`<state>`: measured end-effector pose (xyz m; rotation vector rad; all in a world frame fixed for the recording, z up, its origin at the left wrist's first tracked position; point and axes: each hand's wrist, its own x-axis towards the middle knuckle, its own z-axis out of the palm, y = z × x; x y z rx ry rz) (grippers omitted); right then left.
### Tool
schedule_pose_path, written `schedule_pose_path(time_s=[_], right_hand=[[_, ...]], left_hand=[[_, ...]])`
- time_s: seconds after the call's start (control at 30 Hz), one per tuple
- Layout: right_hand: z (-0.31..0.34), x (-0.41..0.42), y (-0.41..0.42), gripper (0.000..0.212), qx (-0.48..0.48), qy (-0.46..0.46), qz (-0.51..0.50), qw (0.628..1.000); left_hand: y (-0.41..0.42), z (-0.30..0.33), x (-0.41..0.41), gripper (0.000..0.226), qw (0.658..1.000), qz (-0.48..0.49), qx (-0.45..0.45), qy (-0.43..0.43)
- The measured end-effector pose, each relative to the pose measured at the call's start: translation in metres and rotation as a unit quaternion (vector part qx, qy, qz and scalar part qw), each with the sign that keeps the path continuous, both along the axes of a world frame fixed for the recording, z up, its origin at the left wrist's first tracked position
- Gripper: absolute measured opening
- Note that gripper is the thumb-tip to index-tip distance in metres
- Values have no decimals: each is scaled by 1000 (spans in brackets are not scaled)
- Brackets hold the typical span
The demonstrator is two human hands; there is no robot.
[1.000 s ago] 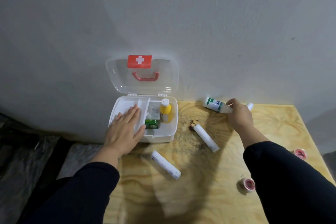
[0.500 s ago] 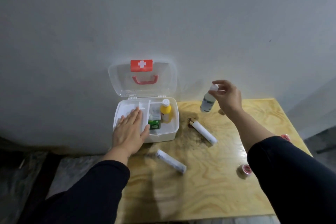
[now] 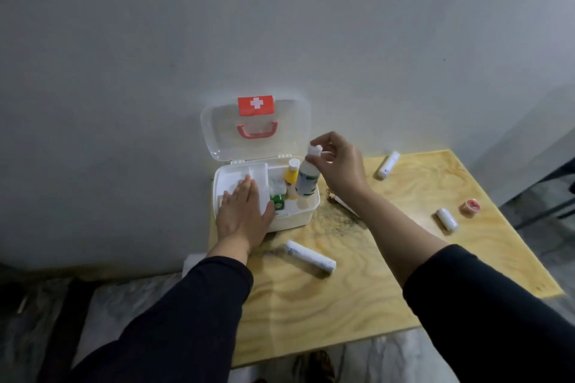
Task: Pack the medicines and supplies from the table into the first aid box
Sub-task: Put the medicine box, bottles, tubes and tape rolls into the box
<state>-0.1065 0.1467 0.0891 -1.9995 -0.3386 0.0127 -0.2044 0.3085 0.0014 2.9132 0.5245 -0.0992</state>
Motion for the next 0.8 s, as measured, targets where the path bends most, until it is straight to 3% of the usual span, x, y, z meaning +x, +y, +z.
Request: schedule_pose_path(time_s=[0.37, 0.8], right_hand=[[-61, -22, 32, 24, -115, 9, -34, 993], [-44, -23, 5, 21, -122, 31, -23, 992]], left_hand=[[3, -12, 1, 74, 1000, 9, -7, -26], [3, -8, 0, 73, 1000, -1, -10, -19]])
